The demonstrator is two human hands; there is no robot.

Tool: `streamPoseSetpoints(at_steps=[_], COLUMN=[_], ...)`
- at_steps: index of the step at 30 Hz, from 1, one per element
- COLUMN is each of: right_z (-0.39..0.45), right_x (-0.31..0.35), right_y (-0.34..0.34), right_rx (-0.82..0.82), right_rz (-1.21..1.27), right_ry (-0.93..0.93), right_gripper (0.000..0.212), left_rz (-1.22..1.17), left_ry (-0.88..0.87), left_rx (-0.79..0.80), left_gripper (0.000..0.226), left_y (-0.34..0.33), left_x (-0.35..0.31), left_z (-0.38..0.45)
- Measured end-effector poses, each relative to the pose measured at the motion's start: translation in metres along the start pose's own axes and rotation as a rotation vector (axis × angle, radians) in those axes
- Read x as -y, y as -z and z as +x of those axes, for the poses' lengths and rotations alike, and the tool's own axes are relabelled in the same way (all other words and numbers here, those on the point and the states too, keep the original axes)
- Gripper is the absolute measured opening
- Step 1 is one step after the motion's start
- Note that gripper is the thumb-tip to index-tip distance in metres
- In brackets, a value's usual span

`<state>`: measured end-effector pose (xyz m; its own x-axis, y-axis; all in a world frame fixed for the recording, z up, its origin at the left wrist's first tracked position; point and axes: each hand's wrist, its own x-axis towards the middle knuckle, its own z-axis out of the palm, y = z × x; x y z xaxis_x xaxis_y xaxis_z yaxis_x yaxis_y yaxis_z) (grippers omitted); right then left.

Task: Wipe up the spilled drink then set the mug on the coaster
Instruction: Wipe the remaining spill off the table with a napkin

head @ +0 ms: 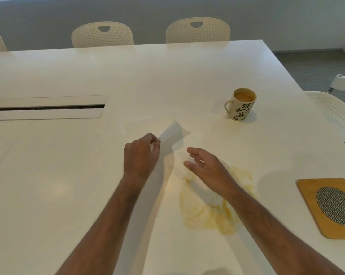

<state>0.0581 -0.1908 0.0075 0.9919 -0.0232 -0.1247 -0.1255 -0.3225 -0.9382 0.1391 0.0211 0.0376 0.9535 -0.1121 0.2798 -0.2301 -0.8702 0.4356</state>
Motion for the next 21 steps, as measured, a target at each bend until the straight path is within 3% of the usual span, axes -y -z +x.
streamPoseSetpoints(at_steps=[3,7,8,11,14,18,21], right_z=[0.012,0.024,0.026,0.029,0.028,0.025,0.023], right_x=[0.005,0.015,0.019,0.030,0.037,0.036,0.032], right_y=[-0.009,-0.022,-0.025,-0.032,-0.034,-0.031,-0.026], right_rx=[0.070,0.140,0.150,0.215,0.217,0.189,0.140], right_rz=[0.208,0.484,0.538,0.670,0.811,0.899,0.836], right_ry=[-0.077,-0.188,-0.204,-0.186,-0.201,-0.204,-0.196], right_gripper=[0.072,0.118,0.119,0.086,0.074,0.052,0.047], left_rz=[-0.217,-0.572,-0.647,-0.844,-0.980,-0.884,-0.779], left_ry=[0.121,0.236,0.260,0.354,0.412,0.360,0.296], left_rx=[0.052,0.120,0.141,0.214,0.272,0.211,0.147], left_gripper=[0.022,0.017,0.016,0.014,0.014,0.015,0.016], left_y=[0.009,0.019,0.021,0.026,0.026,0.021,0.017], left_x=[-0.011,-0.023,-0.024,-0.028,-0.030,-0.027,-0.020], left_z=[0.003,0.003,0.002,-0.002,-0.008,-0.015,-0.017])
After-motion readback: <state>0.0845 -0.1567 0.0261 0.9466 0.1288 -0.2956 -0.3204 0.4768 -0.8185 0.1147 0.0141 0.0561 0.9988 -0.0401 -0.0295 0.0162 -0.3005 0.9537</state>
